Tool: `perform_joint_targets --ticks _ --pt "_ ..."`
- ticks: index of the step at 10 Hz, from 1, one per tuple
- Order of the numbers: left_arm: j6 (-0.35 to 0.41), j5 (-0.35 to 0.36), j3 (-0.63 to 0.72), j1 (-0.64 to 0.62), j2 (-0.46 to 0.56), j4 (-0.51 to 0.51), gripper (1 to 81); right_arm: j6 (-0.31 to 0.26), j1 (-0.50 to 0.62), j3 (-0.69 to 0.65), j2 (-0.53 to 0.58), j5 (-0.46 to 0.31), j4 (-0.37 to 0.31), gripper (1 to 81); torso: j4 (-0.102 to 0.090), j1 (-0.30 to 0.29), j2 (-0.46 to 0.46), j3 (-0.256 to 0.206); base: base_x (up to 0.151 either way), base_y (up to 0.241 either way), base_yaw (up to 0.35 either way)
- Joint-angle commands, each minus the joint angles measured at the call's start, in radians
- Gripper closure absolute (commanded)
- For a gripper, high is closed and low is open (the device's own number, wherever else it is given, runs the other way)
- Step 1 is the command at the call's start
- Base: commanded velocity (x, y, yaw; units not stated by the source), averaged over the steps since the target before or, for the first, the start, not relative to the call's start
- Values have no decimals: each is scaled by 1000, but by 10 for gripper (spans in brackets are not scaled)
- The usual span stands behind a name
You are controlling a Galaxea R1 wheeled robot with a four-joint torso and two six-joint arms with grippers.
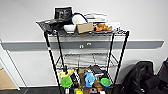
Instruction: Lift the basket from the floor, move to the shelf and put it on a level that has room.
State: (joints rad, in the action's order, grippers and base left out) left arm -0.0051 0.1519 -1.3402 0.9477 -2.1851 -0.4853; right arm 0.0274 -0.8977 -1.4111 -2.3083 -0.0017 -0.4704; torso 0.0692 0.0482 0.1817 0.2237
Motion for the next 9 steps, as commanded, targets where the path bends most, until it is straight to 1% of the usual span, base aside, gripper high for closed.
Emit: perform_joint_targets --ticks 1,4,6,7,9 --pt "-4 -29 81 -122 27 36 811 12 118 61 28 -37 -22 811 0 0 0 0 137 0 0" --pt "-4 -29 84 -122 27 36 811 12 102 64 30 -26 -22 811 0 0 0 0 137 0 0" --pt "-1 -15 93 -92 28 48 811 6 65 95 43 49 -14 811 0 0 0 0 137 0 0" --pt "-3 -9 95 -77 25 65 811 6 58 103 48 55 -4 811 0 0 0 0 137 0 0" --pt "-3 44 119 -46 31 90 811 5 55 114 54 55 -2 811 0 0 0 0 137 0 0"
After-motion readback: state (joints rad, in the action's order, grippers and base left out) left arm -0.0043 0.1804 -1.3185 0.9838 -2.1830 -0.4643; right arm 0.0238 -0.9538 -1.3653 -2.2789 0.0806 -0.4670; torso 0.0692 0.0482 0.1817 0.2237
